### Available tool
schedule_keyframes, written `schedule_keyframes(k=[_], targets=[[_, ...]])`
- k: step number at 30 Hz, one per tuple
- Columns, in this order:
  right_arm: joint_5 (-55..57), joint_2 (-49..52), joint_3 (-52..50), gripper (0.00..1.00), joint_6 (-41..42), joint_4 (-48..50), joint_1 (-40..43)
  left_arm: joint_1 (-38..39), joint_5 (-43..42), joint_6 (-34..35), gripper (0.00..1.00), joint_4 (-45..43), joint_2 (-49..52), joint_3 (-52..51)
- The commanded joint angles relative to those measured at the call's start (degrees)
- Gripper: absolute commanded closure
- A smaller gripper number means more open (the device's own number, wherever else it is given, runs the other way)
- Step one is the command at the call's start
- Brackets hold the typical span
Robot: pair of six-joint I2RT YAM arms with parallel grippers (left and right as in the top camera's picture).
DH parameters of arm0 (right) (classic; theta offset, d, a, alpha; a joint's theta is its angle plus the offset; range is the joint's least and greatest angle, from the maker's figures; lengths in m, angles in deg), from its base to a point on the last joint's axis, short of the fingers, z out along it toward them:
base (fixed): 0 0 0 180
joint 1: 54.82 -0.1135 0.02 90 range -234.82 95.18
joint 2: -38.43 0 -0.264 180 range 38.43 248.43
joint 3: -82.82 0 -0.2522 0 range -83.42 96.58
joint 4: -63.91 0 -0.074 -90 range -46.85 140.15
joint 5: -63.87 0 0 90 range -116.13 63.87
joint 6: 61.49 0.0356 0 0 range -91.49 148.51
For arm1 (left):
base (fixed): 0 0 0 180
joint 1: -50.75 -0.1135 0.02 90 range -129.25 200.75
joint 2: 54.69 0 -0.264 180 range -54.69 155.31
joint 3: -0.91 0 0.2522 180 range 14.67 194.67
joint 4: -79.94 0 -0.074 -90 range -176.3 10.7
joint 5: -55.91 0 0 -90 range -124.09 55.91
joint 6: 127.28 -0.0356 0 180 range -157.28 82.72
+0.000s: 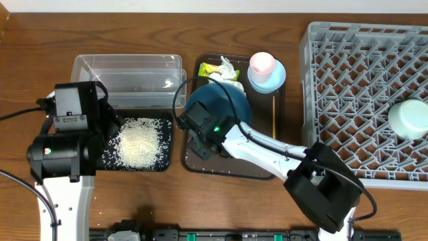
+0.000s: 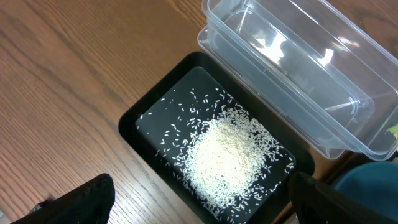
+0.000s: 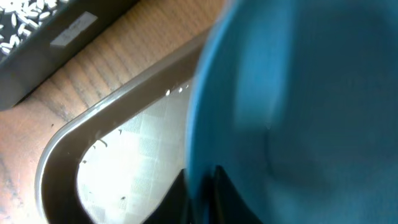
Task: Sort waste into correct bins and load items into the dishwasher rack
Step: 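Grasp the blue plate rim with the right gripper and lift it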
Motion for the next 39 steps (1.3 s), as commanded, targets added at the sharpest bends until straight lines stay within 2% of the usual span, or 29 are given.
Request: schedule_keyframes(k=[1,9,14,18,23,28,35,39], targets=[[-1.57,0.37,0.00,0.97,2.25,-0.55,-0.68,-0.28,1.31,-0.13,0.09,0.26,0.26,0.70],[-10.27,-4.52,0.00,0.99,3.30,-1.40,-0.61,-0.28,1.31,-0.13,0.09,0.24,0.26,0.70],[-10.84,-13.27,0.00,0.99,4.20,-2.29,0.35,-0.28,1.31,-0.13,0.09,0.24,0.26,0.70],[-10.84,-22.32,0.00,0.99,4.20,-3.32,5.01,-0.28,1.31,-0.13,0.09,0.24,0.26,0.70],[-13.29,-34.03,0.00,0.99,4.63,-4.59,18.47,-0.28,1.31,-0.13,0.09,0.24,0.26,0.70],[-29.20,-41.24,0.00,0.99,4.57,-4.07,40.39,-0.28,1.31,-0.13,0.09,0.24,0.26,0.70],[-53.81,-38.77,-0.02,0.99,3.45,-2.49,67.84,-0.28,1.31,-0.13,0.09,0.24,0.26,0.70],[-66.40,-33.20,-0.02,0.99,3.26,1.95,75.95,-0.28,1.31,-0.13,0.09,0.24,0.26,0.70]])
